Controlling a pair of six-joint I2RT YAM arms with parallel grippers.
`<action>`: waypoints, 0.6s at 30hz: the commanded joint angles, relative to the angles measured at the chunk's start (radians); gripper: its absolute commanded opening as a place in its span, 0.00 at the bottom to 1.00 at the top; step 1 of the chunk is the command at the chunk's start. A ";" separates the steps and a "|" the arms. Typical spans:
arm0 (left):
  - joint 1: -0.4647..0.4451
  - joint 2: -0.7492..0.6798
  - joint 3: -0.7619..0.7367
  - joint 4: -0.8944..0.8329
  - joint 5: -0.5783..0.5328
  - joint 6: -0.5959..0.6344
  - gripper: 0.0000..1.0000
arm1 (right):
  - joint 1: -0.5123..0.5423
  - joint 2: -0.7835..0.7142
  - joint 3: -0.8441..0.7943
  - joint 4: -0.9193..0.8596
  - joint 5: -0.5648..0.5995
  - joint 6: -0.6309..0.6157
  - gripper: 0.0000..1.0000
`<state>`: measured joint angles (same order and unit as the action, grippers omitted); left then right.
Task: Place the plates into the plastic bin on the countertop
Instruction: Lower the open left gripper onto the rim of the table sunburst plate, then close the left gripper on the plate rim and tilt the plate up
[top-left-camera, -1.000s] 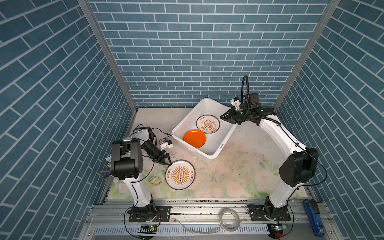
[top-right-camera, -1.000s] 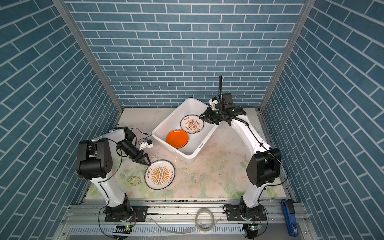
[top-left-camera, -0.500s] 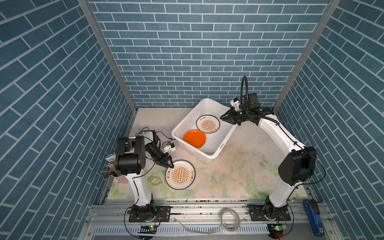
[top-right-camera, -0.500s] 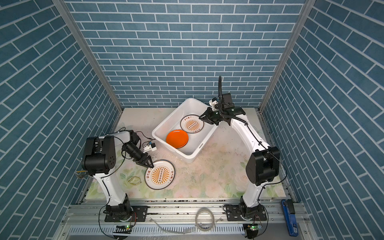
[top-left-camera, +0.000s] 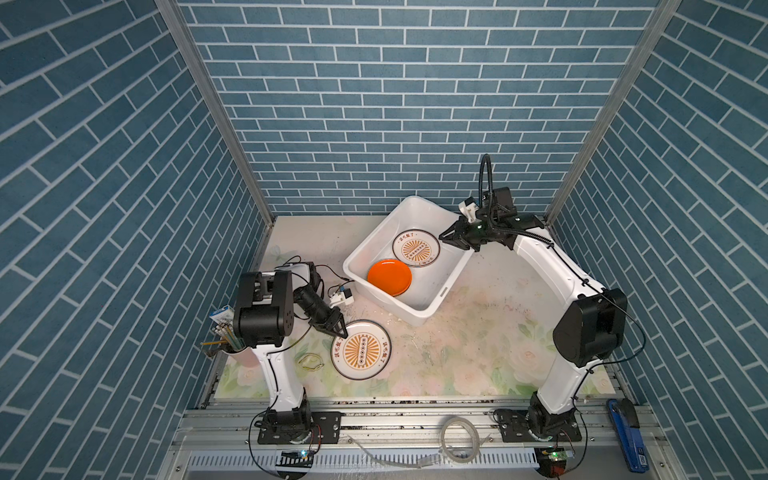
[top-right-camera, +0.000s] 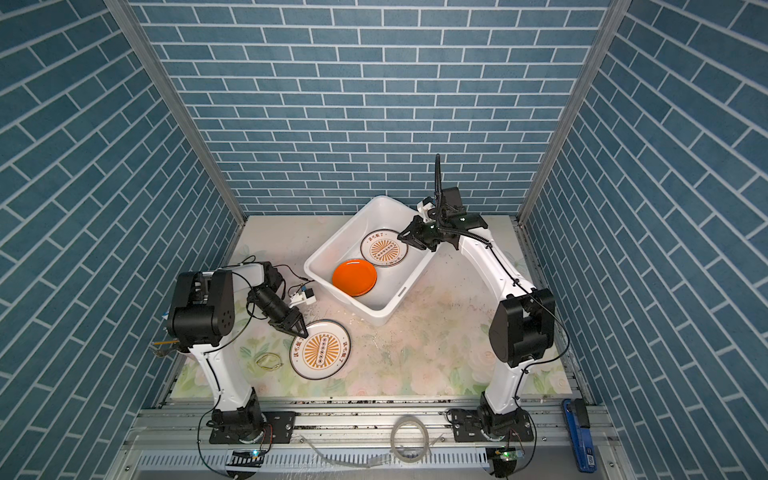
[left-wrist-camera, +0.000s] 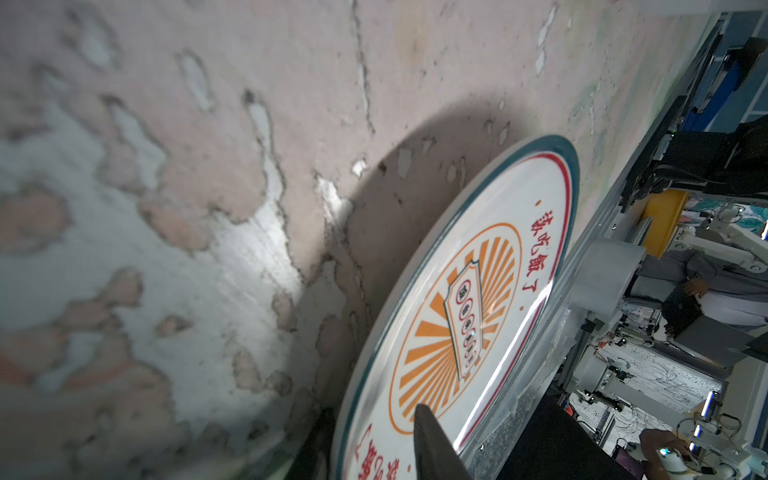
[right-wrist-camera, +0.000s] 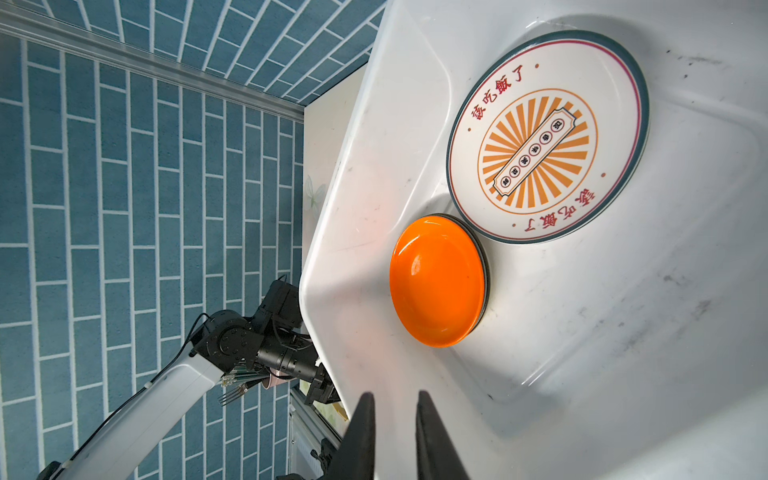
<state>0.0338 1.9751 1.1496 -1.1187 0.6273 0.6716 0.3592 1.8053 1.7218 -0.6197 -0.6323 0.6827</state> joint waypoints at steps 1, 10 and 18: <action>-0.004 0.013 -0.025 0.009 -0.018 0.011 0.28 | -0.003 0.014 0.032 -0.005 -0.003 -0.018 0.19; -0.002 -0.002 -0.040 0.010 -0.026 0.008 0.09 | -0.005 0.016 0.029 0.002 -0.007 -0.018 0.19; 0.014 -0.055 -0.021 -0.034 -0.038 0.022 0.02 | -0.005 0.023 0.031 0.015 -0.014 -0.014 0.19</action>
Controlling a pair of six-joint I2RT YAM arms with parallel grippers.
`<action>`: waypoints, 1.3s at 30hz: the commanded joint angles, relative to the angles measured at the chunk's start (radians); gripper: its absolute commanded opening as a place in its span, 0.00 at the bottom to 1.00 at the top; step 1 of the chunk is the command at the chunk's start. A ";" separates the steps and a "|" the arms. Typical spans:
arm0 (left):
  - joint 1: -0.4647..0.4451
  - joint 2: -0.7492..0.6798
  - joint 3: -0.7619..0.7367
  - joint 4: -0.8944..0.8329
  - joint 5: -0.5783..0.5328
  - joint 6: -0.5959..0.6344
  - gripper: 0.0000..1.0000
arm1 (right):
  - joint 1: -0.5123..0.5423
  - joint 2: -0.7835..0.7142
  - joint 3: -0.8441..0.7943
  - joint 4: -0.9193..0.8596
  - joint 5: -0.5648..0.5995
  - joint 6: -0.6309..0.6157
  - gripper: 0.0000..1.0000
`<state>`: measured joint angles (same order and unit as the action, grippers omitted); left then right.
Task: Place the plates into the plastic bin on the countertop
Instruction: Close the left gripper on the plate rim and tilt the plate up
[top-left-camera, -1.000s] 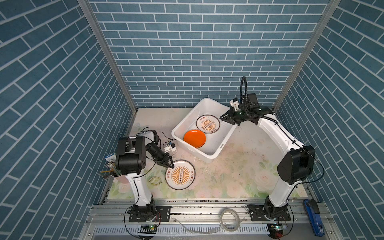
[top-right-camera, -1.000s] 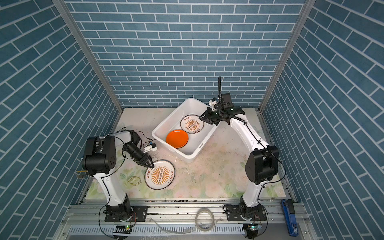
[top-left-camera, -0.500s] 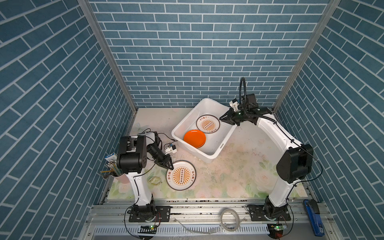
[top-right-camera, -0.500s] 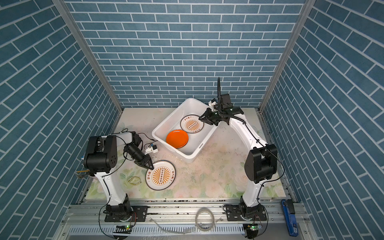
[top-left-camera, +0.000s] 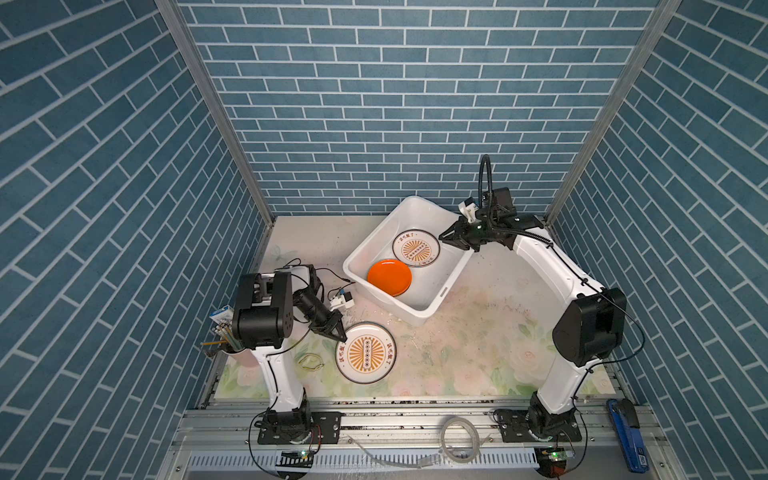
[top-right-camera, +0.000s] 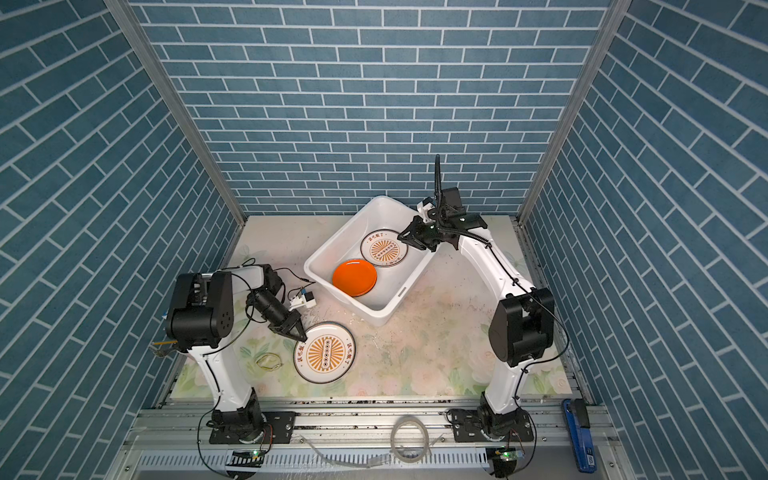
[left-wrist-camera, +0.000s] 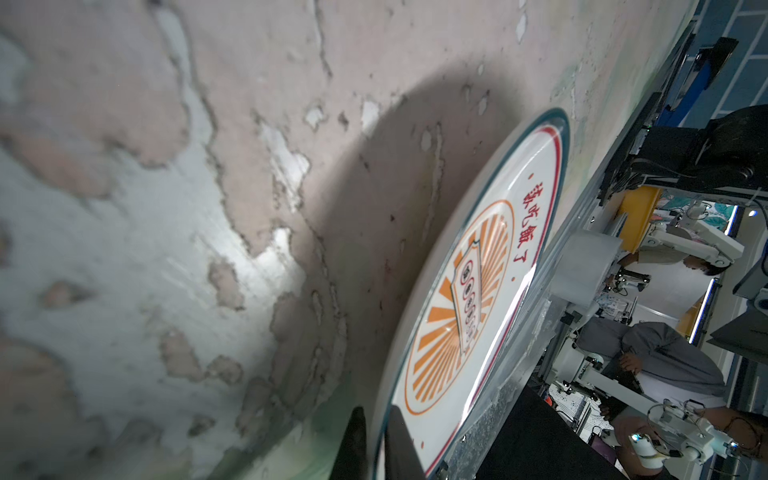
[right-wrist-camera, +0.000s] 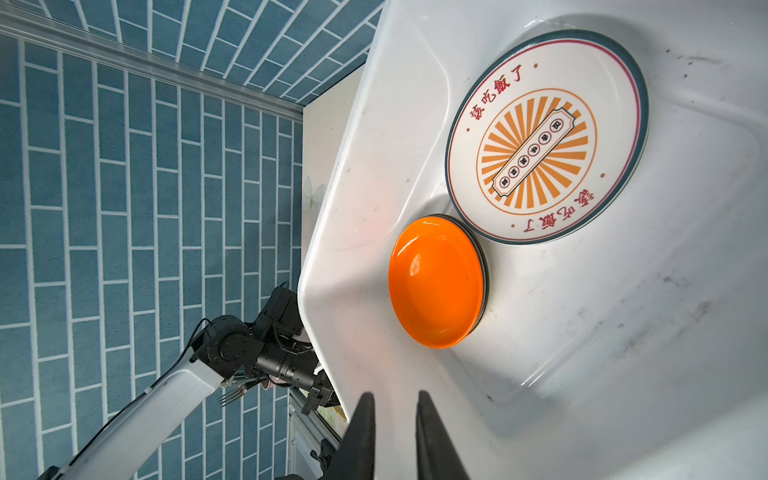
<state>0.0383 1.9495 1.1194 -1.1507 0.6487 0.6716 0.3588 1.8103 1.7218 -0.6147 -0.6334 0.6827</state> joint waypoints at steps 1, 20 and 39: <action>0.016 -0.036 0.016 -0.014 -0.063 0.027 0.02 | -0.004 0.021 0.032 0.014 -0.013 -0.012 0.19; 0.133 -0.169 0.180 -0.228 -0.120 0.087 0.01 | -0.015 0.067 0.067 0.047 -0.056 -0.003 0.19; 0.149 -0.261 0.370 -0.483 -0.178 0.287 0.00 | -0.031 0.106 0.103 0.059 -0.089 0.002 0.19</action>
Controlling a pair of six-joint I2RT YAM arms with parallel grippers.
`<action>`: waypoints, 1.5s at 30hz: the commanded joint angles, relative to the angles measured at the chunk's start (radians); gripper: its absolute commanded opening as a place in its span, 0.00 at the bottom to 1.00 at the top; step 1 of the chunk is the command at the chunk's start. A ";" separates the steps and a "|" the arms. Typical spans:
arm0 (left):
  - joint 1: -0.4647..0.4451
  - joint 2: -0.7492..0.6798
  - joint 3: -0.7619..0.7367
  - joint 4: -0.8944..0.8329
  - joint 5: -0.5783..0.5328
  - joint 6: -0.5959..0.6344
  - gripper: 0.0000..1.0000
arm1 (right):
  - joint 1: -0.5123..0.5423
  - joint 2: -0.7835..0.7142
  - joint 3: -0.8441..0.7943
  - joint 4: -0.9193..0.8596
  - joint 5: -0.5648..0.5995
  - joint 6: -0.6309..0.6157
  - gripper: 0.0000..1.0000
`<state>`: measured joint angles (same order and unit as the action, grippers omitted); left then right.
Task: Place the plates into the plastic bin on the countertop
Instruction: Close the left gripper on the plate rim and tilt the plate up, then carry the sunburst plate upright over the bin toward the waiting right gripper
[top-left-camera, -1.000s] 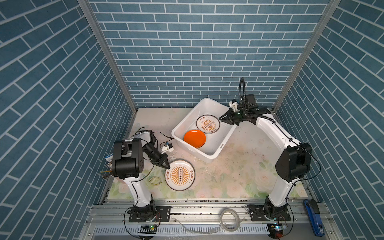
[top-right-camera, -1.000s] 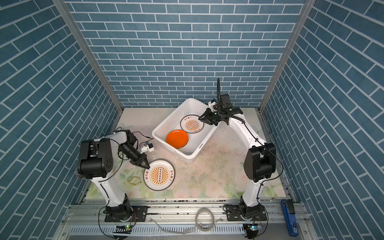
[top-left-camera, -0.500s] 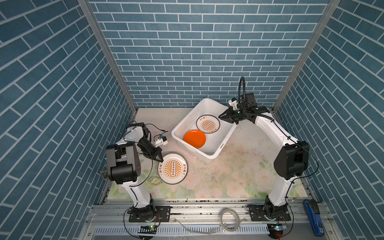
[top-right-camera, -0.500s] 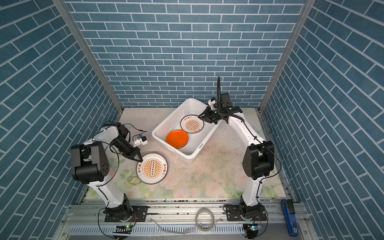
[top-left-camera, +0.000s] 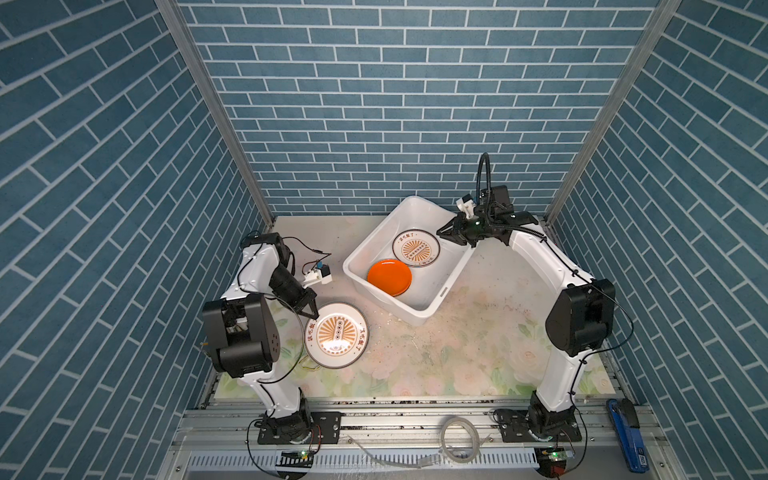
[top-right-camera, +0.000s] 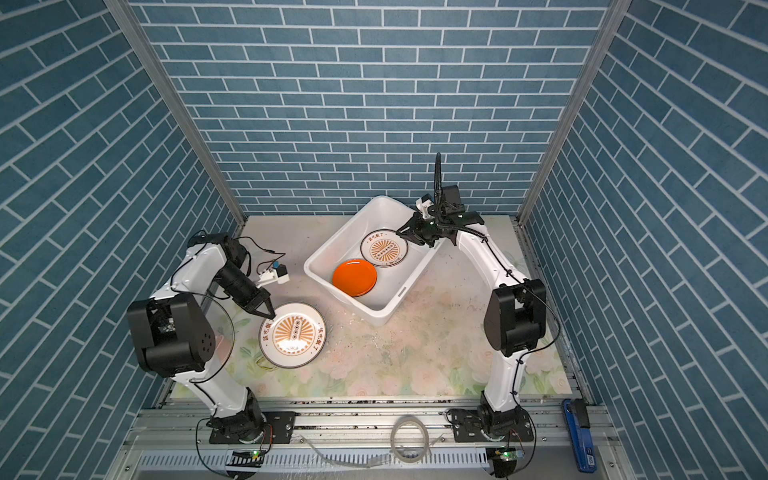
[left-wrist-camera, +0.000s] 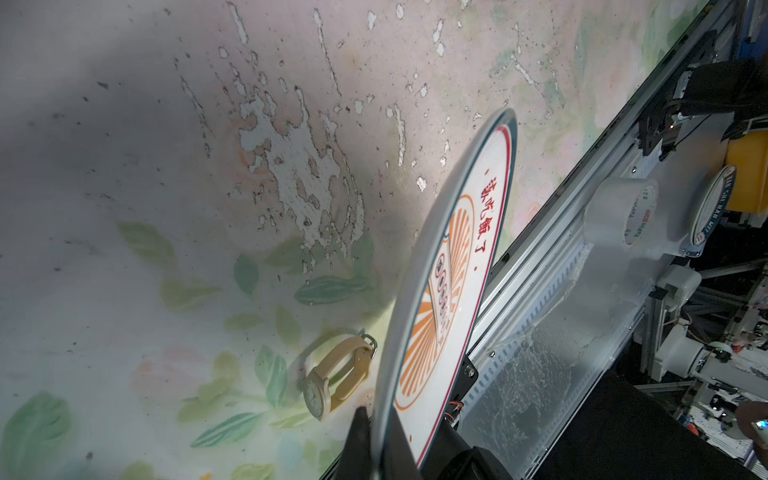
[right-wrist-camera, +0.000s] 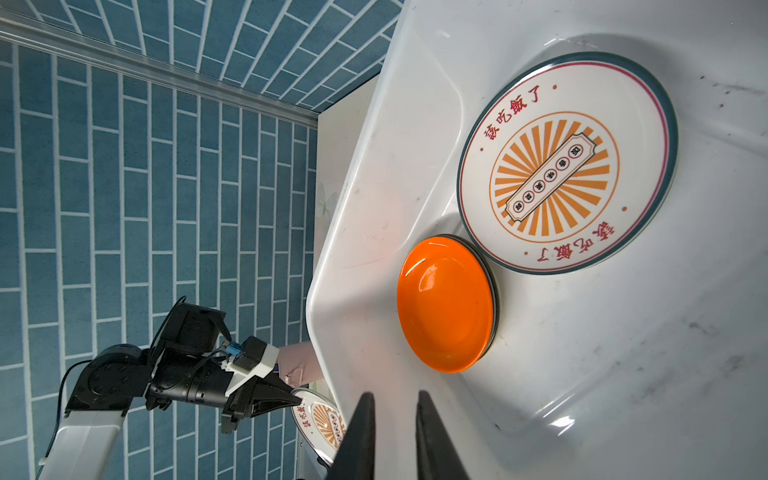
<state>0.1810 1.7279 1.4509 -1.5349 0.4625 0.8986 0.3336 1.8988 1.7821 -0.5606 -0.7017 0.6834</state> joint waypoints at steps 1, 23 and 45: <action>0.006 -0.042 0.047 -0.112 0.005 0.071 0.00 | -0.005 0.021 0.047 0.005 -0.023 0.001 0.19; -0.077 0.026 0.617 -0.252 0.130 -0.035 0.00 | -0.008 0.065 0.149 -0.033 -0.029 -0.010 0.20; -0.207 0.433 1.174 -0.054 0.362 -0.438 0.00 | 0.087 0.038 0.255 -0.114 0.009 -0.095 0.33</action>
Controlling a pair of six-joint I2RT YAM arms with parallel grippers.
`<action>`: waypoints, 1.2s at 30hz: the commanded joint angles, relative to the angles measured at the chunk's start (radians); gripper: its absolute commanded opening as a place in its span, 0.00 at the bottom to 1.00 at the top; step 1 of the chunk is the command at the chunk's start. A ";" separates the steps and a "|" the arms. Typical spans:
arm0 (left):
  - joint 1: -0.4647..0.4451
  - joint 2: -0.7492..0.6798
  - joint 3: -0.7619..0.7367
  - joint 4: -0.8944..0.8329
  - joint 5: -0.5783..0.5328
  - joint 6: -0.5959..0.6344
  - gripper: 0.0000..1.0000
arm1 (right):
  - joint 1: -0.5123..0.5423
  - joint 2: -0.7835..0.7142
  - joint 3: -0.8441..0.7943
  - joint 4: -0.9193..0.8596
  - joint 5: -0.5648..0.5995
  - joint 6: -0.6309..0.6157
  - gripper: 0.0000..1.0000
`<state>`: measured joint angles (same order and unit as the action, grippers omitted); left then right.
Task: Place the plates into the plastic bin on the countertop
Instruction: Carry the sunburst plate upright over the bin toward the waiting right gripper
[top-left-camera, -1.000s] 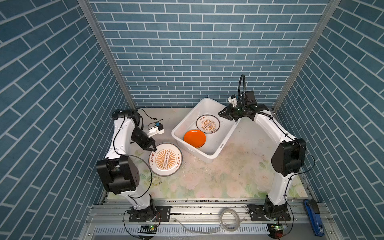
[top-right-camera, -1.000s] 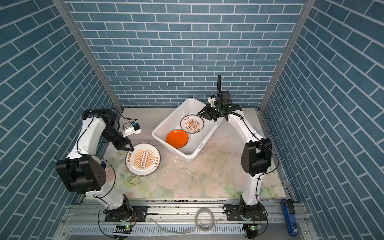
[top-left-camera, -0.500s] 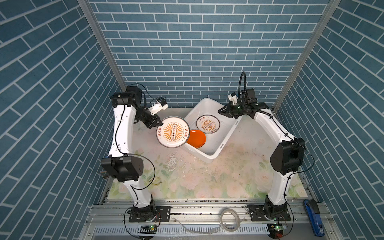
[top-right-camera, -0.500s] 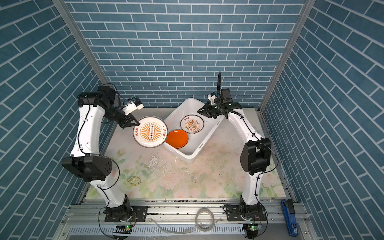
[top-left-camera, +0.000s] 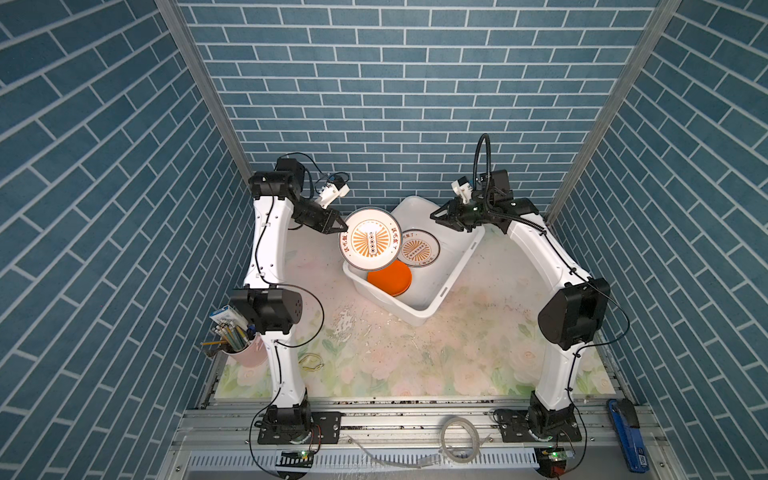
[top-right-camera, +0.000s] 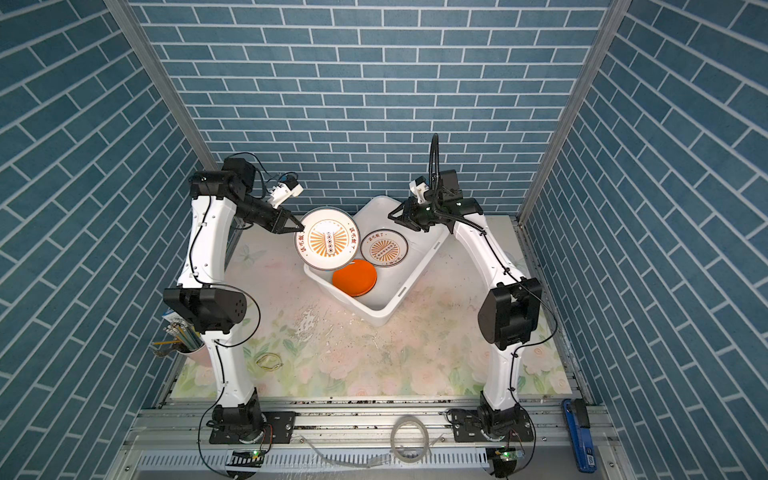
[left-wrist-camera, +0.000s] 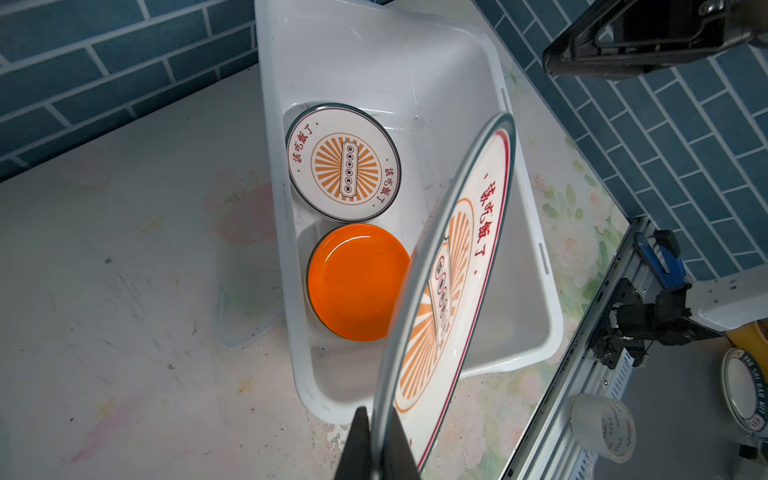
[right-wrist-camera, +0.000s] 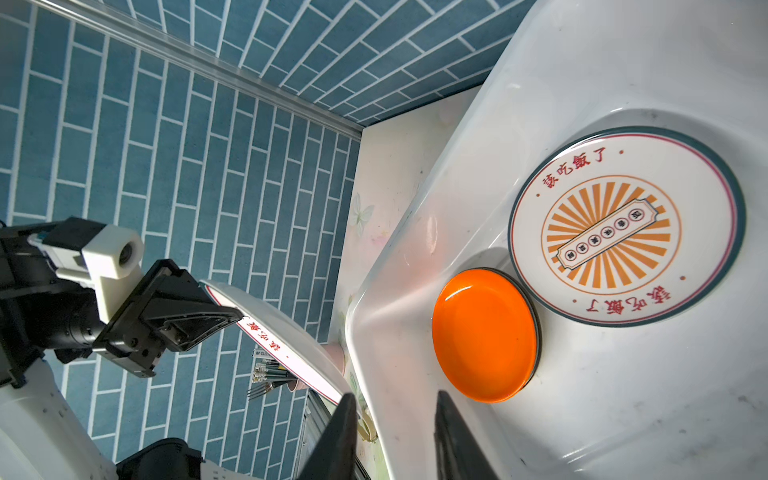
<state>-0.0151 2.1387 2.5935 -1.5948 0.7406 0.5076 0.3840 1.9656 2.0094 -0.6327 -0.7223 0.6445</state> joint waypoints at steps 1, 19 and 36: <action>-0.014 0.035 0.036 0.006 0.093 -0.049 0.00 | 0.049 -0.035 0.025 -0.043 0.049 -0.062 0.33; -0.020 0.063 -0.034 0.006 0.255 -0.077 0.00 | 0.123 -0.116 -0.060 -0.068 0.157 -0.096 0.33; -0.020 0.040 -0.128 0.000 0.384 -0.095 0.00 | 0.151 -0.080 -0.038 -0.116 0.165 -0.135 0.32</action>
<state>-0.0311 2.2215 2.4710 -1.5810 1.0573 0.4145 0.5293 1.8816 1.9568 -0.7284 -0.5774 0.5591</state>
